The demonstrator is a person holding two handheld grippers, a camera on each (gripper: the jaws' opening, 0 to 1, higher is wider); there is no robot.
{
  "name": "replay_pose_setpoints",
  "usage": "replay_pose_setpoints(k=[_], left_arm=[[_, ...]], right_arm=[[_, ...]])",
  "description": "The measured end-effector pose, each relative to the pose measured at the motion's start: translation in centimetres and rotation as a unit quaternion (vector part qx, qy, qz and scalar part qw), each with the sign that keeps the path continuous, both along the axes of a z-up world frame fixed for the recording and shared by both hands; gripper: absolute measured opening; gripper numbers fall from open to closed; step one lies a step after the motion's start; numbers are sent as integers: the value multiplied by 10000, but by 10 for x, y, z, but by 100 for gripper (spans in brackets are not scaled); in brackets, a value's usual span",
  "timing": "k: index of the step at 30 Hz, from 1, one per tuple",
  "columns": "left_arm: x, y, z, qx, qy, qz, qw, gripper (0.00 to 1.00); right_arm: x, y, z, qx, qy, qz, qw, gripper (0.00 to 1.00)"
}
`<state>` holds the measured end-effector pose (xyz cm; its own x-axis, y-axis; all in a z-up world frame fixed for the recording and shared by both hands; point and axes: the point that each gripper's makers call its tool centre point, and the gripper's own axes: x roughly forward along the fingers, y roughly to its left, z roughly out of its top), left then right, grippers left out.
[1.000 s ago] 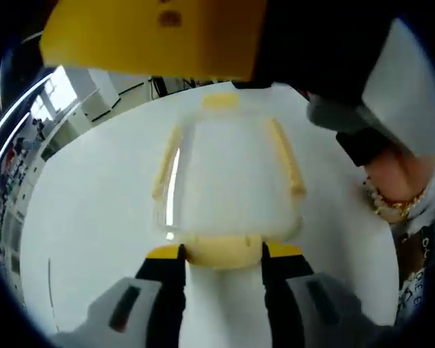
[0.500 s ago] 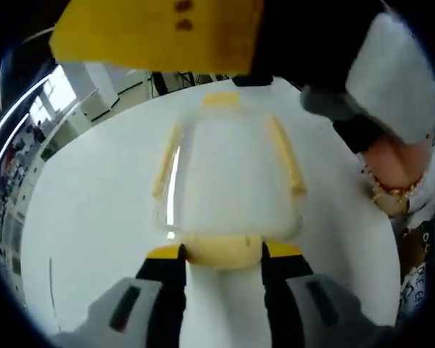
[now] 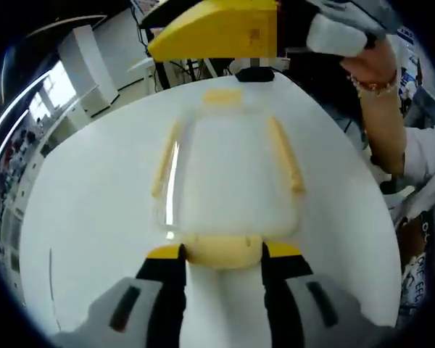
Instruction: Snap each plastic latch of the storage box into its locked position after aligning the lid with the box until every specified latch is closed and the lid sits flush.
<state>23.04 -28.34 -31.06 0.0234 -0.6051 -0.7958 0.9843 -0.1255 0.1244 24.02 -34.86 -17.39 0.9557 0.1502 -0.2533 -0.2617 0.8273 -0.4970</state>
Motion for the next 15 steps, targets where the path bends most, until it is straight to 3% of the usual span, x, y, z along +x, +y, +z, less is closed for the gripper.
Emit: replay_pose_setpoints(k=[4, 8, 10, 12, 13, 15], left_arm=[[1, 2, 0, 17, -7, -30, 10000, 40], [1, 4, 0, 32, -7, -52, 10000, 40], [2, 6, 0, 44, -9, -61, 10000, 40], [3, 7, -1, 48, -2, -65, 10000, 40], [3, 7, -1, 47, 1, -65, 10000, 40], [3, 8, -1, 51, 4, -62, 10000, 40]], right_arm=[[-1, -23, -20, -358, 542, -76, 9979, 15], [-4, -44, -46, -640, 1265, -84, 9899, 9], [-10, -64, -69, -835, 1922, -102, 9777, 3], [-15, -71, -79, -841, 2251, -88, 9707, 3], [-20, -78, -90, -912, 2619, -80, 9607, 2], [-24, -91, -98, -1023, 2888, -226, 9516, 0]])
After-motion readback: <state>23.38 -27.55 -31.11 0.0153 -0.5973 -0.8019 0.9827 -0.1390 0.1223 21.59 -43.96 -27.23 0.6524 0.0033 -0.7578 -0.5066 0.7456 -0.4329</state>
